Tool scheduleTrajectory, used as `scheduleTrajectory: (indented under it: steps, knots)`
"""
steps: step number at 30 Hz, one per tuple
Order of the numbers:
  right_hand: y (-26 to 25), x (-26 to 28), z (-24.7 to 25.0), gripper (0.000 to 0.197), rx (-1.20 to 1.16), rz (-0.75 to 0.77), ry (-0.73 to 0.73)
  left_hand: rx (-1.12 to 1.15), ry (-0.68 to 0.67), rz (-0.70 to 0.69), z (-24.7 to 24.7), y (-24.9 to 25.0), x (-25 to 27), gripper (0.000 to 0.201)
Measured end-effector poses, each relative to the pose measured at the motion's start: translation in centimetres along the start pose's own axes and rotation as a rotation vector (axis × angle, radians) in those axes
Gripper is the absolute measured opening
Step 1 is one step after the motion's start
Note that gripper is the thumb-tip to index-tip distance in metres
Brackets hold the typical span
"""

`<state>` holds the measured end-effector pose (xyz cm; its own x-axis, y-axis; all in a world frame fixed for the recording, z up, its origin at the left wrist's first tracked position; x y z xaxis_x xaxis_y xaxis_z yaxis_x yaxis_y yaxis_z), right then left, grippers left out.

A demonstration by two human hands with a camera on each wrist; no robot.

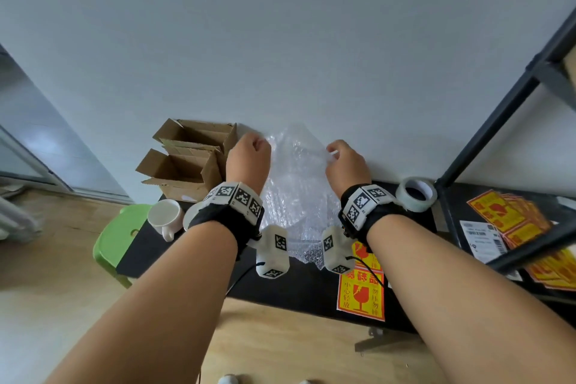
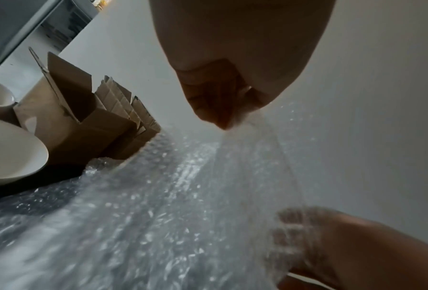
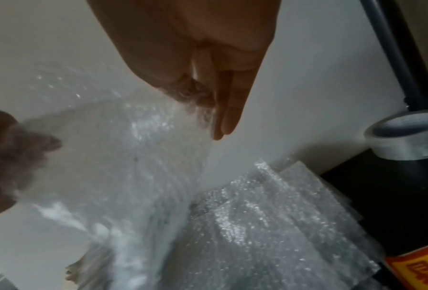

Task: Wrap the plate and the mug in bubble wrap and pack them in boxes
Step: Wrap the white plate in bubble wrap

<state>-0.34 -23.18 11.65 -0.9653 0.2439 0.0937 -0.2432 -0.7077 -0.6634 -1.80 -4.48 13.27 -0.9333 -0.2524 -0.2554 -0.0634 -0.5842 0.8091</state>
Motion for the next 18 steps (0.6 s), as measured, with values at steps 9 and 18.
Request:
scheduleTrajectory:
  steps: [9, 18]
  knots:
    - [-6.2, 3.6, -4.3, 0.023, -0.074, 0.035, -0.226, -0.027, 0.073, -0.012, 7.4, -1.9, 1.2, 0.031]
    - [-8.3, 9.1, -15.5, 0.028, 0.194, 0.07, -0.482, -0.276, 0.112, 0.191, 15.3, -11.1, 5.9, 0.01]
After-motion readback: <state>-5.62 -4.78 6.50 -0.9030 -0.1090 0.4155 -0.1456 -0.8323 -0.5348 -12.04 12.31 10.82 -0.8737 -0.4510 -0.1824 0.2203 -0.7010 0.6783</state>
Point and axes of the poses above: each hand's wrist, its own x-axis away from the middle knuckle, its own z-axis out of the back of the hand, y = z × x, the point moved 2 cm from there along -x, towards the middle knuckle, and after that the axes turned 10 degrees about -z, right-handed, at the moved point
